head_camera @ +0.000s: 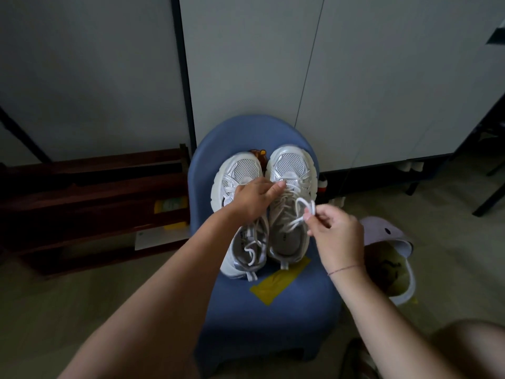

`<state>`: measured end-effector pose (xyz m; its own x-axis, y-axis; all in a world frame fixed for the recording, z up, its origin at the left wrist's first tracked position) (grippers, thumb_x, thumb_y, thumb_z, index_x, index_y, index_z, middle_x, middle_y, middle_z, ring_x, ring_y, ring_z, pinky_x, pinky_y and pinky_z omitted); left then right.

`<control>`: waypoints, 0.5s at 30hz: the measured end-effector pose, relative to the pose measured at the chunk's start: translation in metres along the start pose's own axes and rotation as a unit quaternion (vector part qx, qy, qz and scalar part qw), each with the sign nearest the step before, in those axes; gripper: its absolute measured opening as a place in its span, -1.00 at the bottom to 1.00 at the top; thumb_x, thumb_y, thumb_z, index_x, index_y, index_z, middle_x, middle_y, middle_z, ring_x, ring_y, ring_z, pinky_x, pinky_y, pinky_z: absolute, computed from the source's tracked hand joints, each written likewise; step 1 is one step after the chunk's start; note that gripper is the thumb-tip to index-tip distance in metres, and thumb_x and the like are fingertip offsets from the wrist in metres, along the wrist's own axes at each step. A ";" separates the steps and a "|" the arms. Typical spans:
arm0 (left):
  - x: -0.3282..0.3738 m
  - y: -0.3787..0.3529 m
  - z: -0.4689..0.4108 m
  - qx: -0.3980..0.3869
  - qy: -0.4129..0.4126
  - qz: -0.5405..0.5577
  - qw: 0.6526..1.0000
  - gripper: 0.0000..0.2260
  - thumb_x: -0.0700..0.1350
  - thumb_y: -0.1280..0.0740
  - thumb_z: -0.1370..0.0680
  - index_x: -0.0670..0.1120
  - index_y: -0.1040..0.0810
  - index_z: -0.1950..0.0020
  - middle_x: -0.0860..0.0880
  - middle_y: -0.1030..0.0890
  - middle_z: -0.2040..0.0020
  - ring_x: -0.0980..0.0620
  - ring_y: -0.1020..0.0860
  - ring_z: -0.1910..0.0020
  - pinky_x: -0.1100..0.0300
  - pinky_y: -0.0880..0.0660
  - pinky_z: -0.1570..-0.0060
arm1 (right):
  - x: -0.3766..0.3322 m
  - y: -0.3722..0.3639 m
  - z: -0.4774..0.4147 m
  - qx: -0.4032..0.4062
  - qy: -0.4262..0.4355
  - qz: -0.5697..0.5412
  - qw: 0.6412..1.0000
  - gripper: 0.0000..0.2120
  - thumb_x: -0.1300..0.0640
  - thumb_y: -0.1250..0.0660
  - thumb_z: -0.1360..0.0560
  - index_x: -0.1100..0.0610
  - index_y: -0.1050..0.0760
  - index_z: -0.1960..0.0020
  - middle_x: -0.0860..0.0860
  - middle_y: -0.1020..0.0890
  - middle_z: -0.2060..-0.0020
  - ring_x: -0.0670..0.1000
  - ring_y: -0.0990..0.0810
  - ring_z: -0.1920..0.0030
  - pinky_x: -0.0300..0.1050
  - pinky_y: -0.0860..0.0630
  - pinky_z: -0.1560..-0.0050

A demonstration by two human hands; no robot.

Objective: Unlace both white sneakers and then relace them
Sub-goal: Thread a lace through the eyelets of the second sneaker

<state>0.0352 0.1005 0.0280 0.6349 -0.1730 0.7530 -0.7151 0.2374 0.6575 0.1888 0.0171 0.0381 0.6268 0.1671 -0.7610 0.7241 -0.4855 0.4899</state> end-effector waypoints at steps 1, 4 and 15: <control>0.000 0.000 0.000 -0.001 -0.001 -0.001 1.000 -0.58 0.13 -0.07 -0.67 -0.06 -0.49 -0.36 -0.07 -0.48 -0.33 -0.05 -0.33 -0.39 -0.04 -0.10 -0.46 | 0.005 -0.007 0.003 -0.019 0.007 0.039 0.999 -0.79 0.16 -0.41 -0.45 0.15 -0.54 0.34 -0.02 -0.54 0.52 0.02 -0.53 0.45 -0.07 -0.41 0.38; -0.002 -0.001 -0.002 -0.002 -0.005 -0.004 1.000 -0.57 0.15 -0.06 -0.66 -0.06 -0.49 -0.36 -0.06 -0.47 -0.34 -0.06 -0.33 -0.39 -0.05 -0.09 -0.47 | 0.036 -0.032 0.016 -0.103 -0.050 0.089 0.989 -0.72 0.15 -0.40 -0.45 0.20 -0.47 0.40 0.03 -0.52 0.56 0.06 -0.50 0.49 -0.08 -0.40 0.44; -0.010 -0.004 -0.011 0.010 -0.007 0.009 1.000 -0.57 0.18 -0.09 -0.65 -0.04 -0.54 -0.31 -0.04 -0.51 -0.29 -0.05 -0.36 -0.37 -0.06 -0.12 -0.46 | 0.046 -0.076 0.052 -0.180 -0.366 -0.460 0.789 -0.49 0.59 0.08 -0.36 0.32 -0.51 -0.08 0.17 -0.64 0.12 0.07 -0.61 0.06 -0.18 -0.55 0.02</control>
<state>0.0347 0.1121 0.0175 0.6176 -0.1822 0.7651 -0.7324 0.2211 0.6439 0.1478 0.0167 -0.0563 -0.4501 -0.2978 -0.8418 0.8930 -0.1500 -0.4244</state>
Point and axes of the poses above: each hand's wrist, its own z-axis away from the middle knuckle, its own y-axis out of the back of the hand, x = y × z, the point moved 8 cm from there along -z, towards the middle knuckle
